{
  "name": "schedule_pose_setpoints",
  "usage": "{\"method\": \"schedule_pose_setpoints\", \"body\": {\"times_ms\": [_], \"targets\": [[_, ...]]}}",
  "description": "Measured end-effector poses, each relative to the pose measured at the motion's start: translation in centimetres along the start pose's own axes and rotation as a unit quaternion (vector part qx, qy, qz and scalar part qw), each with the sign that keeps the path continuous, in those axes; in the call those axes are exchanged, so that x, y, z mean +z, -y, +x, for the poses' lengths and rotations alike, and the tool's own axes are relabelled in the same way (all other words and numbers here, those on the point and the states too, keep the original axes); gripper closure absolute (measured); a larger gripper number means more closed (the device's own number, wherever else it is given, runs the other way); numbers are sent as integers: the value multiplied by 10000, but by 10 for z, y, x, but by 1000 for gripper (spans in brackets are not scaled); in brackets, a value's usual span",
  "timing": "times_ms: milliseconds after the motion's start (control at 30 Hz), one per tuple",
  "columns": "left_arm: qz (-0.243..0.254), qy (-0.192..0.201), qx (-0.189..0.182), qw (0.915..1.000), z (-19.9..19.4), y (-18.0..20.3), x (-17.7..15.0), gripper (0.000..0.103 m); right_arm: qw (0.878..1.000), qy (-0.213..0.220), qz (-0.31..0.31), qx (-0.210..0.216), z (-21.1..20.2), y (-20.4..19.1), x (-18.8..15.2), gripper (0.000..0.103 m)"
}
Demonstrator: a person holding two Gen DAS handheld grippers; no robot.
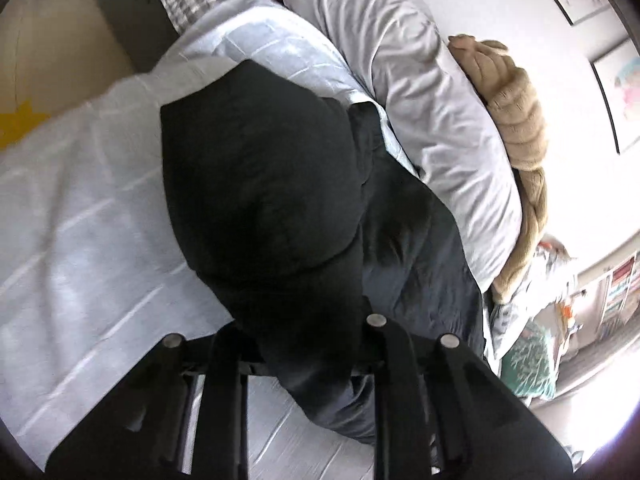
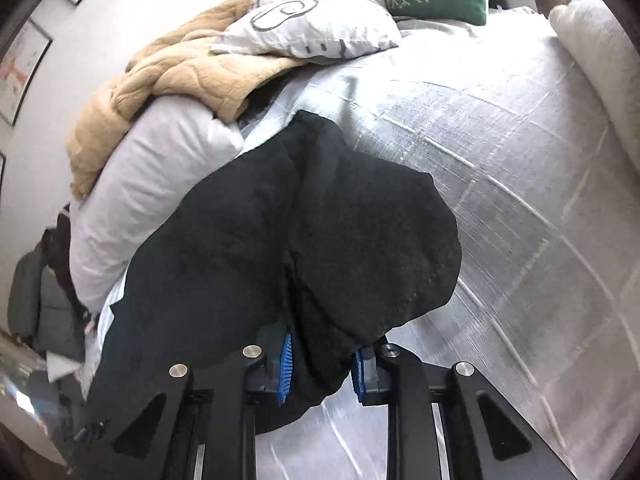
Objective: Fold large clothes
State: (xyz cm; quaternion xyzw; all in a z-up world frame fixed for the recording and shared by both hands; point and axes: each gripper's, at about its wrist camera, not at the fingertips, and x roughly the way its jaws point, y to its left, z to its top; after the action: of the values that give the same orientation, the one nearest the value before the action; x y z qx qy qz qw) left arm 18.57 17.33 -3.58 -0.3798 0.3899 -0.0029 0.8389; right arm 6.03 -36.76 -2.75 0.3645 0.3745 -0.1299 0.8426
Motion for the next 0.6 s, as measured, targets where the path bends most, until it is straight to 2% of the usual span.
{"method": "schedule_pose_setpoints", "body": {"times_ms": [267, 367, 467, 500, 567, 600], "targets": [[203, -438, 91, 9988, -61, -42, -25, 81, 9973, -537, -487, -142, -26, 2, -37, 79], [364, -606, 28, 9975, -71, -60, -36, 80, 9954, -753, -595, -77, -34, 11, -48, 77], [623, -753, 2, 9952, -62, -73, -46, 77, 9931, -948, -691, -71, -28, 23, -57, 72], [689, -828, 13, 9942, -56, -78, -49, 73, 9924, -1008, -703, -88, -23, 29, -60, 71], [571, -988, -14, 9935, -43, -91, -52, 61, 9899, -1191, -760, -86, -7, 40, -65, 60], [307, -1097, -38, 9935, -36, -102, -54, 49, 9893, -1269, -709, -64, 0, 46, -66, 57]]}}
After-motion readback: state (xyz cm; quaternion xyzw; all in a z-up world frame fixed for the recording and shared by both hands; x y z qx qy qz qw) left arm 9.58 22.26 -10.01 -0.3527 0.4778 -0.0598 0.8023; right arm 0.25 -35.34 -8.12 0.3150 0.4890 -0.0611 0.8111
